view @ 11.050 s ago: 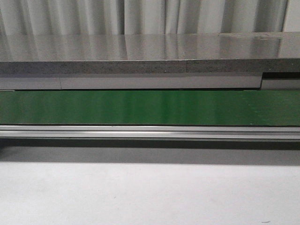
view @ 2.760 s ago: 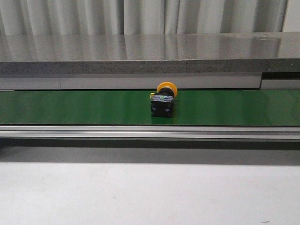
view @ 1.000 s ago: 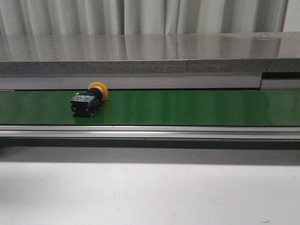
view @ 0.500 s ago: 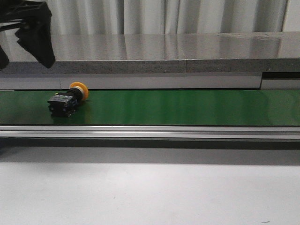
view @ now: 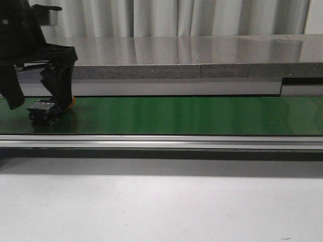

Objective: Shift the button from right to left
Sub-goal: 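Lower the left gripper onto the push-button and grasp it, then carry the push-button over the blue tray with the left gripper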

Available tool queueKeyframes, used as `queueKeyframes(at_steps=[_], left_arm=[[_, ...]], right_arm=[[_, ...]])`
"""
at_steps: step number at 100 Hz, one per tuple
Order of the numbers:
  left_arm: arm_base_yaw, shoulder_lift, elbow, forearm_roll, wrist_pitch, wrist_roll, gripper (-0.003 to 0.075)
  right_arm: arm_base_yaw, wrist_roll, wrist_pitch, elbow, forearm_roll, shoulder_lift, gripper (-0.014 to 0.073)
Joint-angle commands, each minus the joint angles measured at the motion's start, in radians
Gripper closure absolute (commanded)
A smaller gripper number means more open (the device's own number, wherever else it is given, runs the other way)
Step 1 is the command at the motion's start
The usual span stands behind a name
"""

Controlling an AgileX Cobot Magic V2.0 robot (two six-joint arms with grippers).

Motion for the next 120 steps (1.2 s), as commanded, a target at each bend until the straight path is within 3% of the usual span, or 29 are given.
queueKeyframes(at_steps=[1,9,16,34,44,80,104,120], left_arm=[[-0.007,-0.026,-0.033,0.002,-0.021,-0.010,0.0103],[-0.007,-0.017,-0.033,0.006,-0.027,-0.010,0.0136],[-0.007,-0.012,-0.033,0.006,-0.027,-0.010,0.0215],[-0.005,-0.012,-0.035,0.006,-0.020,-0.010,0.0521],[-0.005,-0.012,-0.037,0.006,-0.018,-0.010,0.0616],[0.049,-0.094,-0.075,0.006,-0.024,-0.010,0.0629],[0.285,-0.150,-0.075,-0.005,0.021,0.036,0.0629],[0.481,-0.150,-0.075,-0.144,0.098,0.144,0.0629]], right_arm=[[0.001,0.000,-0.088,-0.027,-0.005,0.012,0.0660],[0.001,0.000,-0.088,-0.027,-0.005,0.012,0.0660],[0.001,0.000,-0.088,-0.027,-0.005,0.012,0.0660],[0.001,0.000,-0.088,-0.027,-0.005,0.012,0.0660],[0.001,0.000,-0.088,-0.027,-0.005,0.012,0.0660],[0.001,0.000,-0.088,-0.027,-0.005,0.012,0.0660],[0.001,0.000,-0.088,-0.027,-0.005,0.012,0.0660],[0.001,0.000,-0.088,-0.027,-0.005,0.012,0.0660]])
